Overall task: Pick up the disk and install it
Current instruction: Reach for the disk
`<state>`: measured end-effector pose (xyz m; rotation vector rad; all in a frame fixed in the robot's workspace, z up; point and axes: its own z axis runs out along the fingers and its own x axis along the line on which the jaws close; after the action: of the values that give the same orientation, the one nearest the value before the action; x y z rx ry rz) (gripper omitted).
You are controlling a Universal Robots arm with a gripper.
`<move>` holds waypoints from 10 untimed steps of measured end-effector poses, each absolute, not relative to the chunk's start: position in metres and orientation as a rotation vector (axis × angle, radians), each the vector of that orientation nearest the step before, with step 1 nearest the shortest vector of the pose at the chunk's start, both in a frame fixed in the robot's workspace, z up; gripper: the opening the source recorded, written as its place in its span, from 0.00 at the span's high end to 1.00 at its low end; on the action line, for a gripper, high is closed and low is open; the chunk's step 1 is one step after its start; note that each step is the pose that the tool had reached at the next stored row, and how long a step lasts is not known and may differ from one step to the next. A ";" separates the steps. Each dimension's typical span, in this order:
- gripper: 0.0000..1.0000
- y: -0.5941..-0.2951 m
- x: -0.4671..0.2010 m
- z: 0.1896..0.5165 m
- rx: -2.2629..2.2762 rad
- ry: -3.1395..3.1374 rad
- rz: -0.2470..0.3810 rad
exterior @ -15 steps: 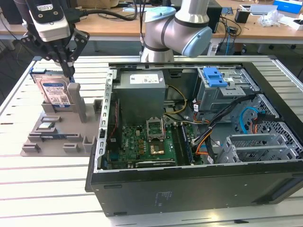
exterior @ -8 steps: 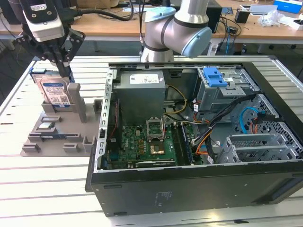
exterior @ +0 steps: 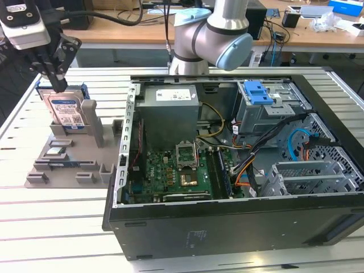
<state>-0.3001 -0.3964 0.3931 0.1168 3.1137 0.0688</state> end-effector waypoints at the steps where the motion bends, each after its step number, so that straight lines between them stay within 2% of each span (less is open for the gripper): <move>1: 0.90 -0.396 -0.307 0.393 0.117 3.114 0.069; 10: 0.90 -0.391 -0.339 0.391 0.117 3.114 0.069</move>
<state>-0.3395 -0.3912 0.3912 0.1165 3.1136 0.0688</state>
